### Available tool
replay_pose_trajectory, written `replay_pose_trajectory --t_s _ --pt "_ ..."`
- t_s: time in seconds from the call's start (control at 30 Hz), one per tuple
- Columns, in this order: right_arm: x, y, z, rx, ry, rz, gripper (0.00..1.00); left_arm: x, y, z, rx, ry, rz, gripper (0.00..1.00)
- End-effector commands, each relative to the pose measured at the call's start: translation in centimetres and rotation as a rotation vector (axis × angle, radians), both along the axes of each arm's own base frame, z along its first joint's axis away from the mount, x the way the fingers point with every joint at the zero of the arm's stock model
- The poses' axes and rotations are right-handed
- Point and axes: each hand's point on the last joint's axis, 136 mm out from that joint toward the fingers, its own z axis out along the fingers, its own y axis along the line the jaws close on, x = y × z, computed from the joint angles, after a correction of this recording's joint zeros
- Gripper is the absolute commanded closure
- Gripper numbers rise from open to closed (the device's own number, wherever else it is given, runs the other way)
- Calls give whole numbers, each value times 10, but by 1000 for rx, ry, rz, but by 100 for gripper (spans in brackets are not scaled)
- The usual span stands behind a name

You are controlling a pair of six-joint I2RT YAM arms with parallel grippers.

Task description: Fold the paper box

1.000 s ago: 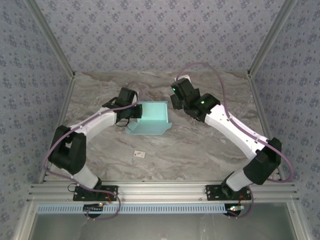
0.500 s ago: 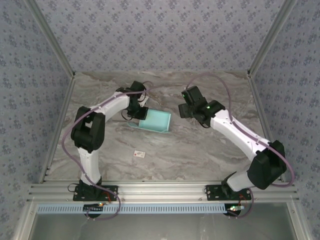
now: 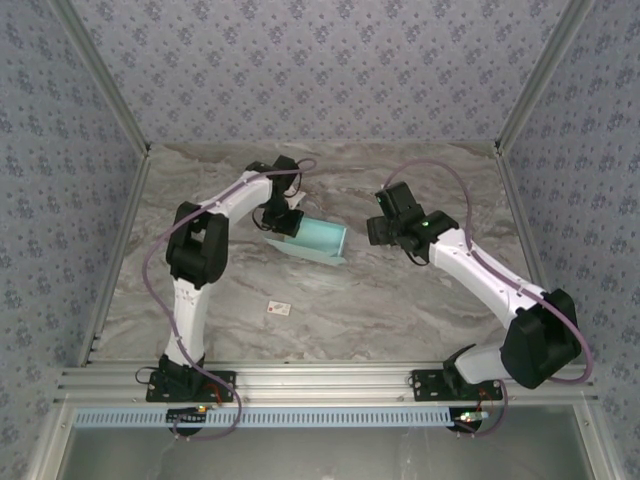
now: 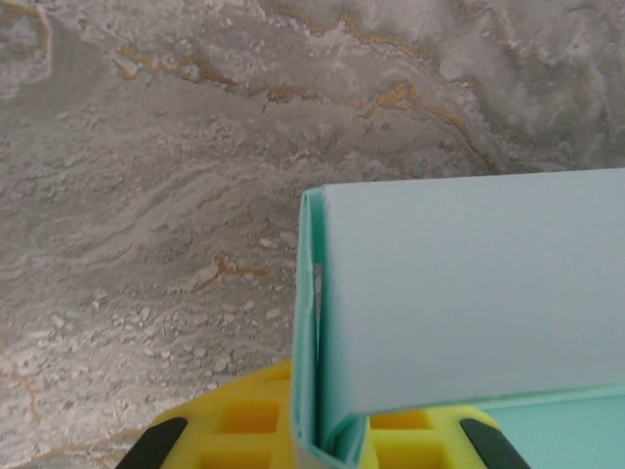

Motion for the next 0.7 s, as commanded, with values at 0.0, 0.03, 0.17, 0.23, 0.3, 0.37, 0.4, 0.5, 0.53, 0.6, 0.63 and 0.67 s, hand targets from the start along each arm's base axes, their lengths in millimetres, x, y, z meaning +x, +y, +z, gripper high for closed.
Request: replay_pose_trajectory --t_s 0.0,0.03,0.17,0.23,0.3,0.37,0.4,0.5,0.53,0.6,0.63,0.67 --pt "-3 -4 3 23 -8 -13 26 -3 -1 2 0 42 -26 92" --pt "-3 -4 2 22 -9 -14 26 -2 -2 2 1 42 -27 91" --pt "-4 -7 -2 16 -1 -22 26 2 -5 2 -2 45 -32 85" --pt "-6 -9 -3 13 2 -26 26 8 -8 7 -15 28 -33 83" --pt "-6 -10 -4 11 2 -31 26 10 -11 9 -26 23 -36 80" --pt "-7 -12 -5 9 3 -33 26 11 -13 10 -34 23 -39 78" --pt "-7 -12 -5 9 5 -34 26 12 -14 11 -38 20 -40 77" --pt "-7 -13 -6 7 6 -40 26 19 -17 19 -48 -6 -42 73" --pt "-8 -13 -6 7 7 -39 26 23 -17 24 -48 -21 -42 71" --pt "-7 -13 -6 10 5 -39 26 34 -17 37 -45 -64 -37 67" --pt "-6 -12 -6 11 4 -38 26 41 -18 47 -49 -92 -34 65" --pt "-4 -13 -6 12 2 -40 26 49 -17 59 -54 -127 -25 63"
